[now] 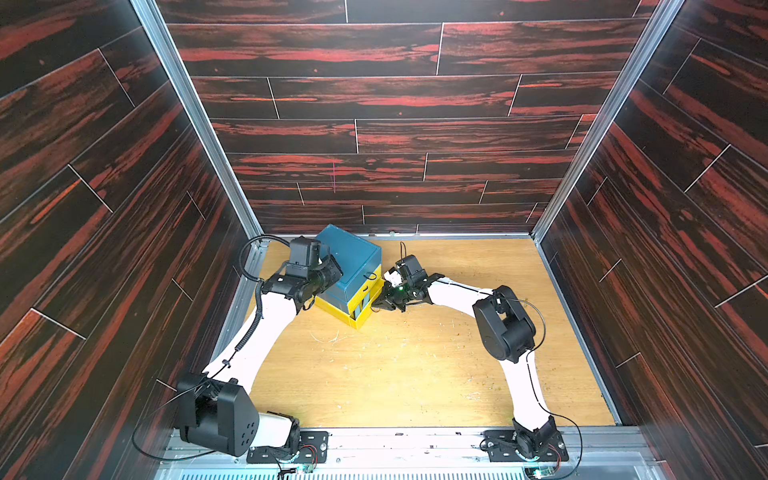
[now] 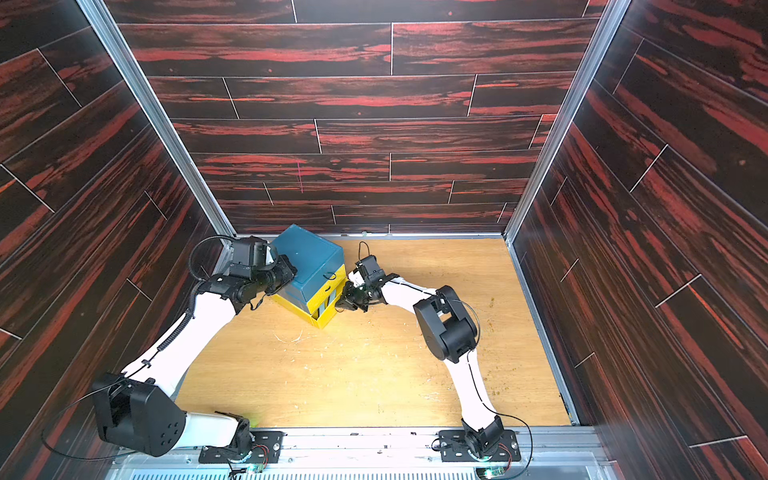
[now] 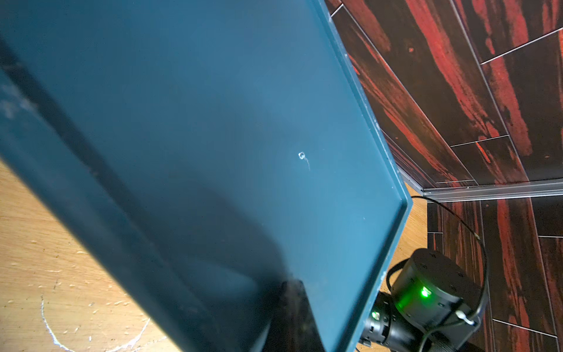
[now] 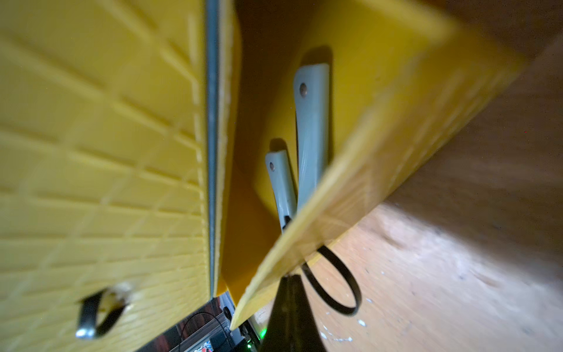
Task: Place the fruit knives into the drawer by color
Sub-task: Close the drawer in the storage box.
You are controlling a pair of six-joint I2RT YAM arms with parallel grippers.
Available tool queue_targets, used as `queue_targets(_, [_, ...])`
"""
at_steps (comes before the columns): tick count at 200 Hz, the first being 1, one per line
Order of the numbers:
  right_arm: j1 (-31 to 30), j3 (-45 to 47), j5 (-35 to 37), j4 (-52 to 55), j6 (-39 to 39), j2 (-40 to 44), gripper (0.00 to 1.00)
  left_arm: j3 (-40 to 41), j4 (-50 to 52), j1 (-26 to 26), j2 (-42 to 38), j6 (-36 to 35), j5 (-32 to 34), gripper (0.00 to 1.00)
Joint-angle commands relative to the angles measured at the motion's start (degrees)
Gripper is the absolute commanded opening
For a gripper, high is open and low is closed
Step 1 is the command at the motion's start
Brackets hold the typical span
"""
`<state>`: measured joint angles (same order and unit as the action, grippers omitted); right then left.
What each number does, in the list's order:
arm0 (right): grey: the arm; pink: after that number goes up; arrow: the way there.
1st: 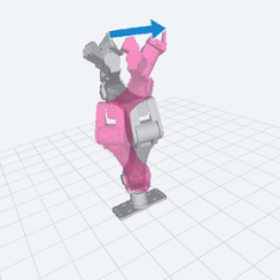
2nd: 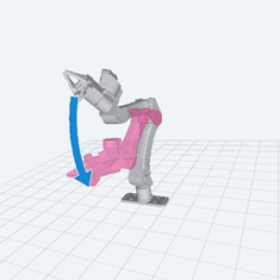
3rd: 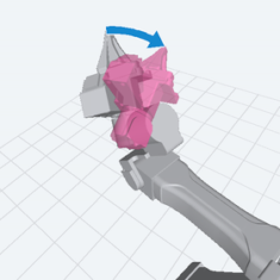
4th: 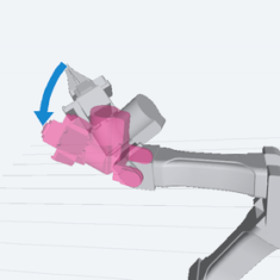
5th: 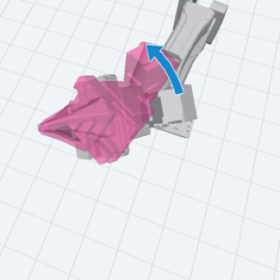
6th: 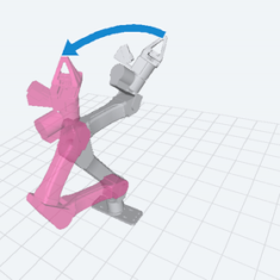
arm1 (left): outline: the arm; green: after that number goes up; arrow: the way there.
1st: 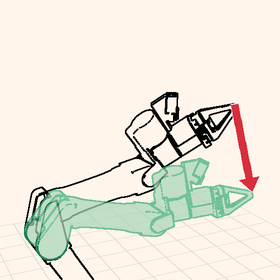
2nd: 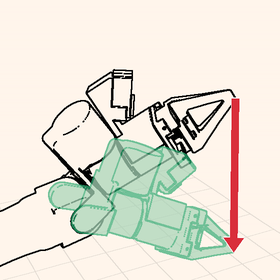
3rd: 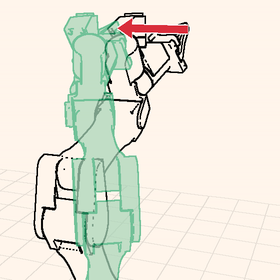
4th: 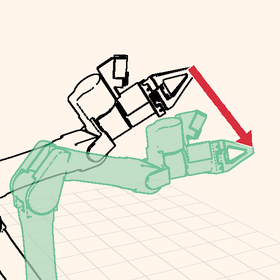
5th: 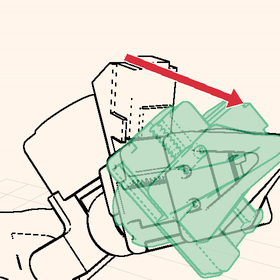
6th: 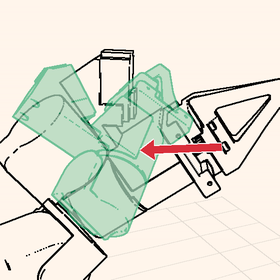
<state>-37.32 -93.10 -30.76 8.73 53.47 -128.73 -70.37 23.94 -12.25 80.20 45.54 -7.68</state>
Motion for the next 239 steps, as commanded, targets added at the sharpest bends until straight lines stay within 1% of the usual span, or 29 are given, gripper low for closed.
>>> queue_targets(1, [-0.7,-2.3,-2.2,-2.4,2.2,-2.6,0.0,2.3,6.4,0.3,0.3,0.1,-0.1,0.0])
queue_targets(28, [-1.0,-3.6,-2.8,-3.1,3.0,-4.1,0.0,2.4,6.4,0.3,0.2,-0.1,-0.2,0.0])
queue_targets(82, [-0.9,-3.0,-3.4,-6.7,4.4,-4.8,0.0,2.4,6.3,0.3,0.3,0.0,-0.4,0.0])
queue_targets(116, [-1.1,-1.5,-6.6,-14.3,9.0,-5.4,0.0,2.4,6.6,0.3,0.2,-0.1,-0.1,0.0])
queue_targets(146, [-1.2,-0.5,-6.4,-17.7,11.8,-5.4,0.0,2.3,6.3,0.3,0.2,0.0,-0.3,0.0])
queue_targets(184, [-1.3,2.2,-5.1,-20.0,13.5,-4.4,0.0,1.9,6.6,0.3,0.1,-0.2,-0.2,0.0])
queue_targets(212, [-1.0,7.1,-2.8,-18.3,10.7,0.2,0.0,0.7,7.3,0.3,-0.3,-0.8,0.6,0.0])
queue_targets(239, [0.0,13.9,0.4,-14.2,2.8,8.4,0.0,-2.1,7.9,0.3,-0.8,-2.1,1.7,0.0])
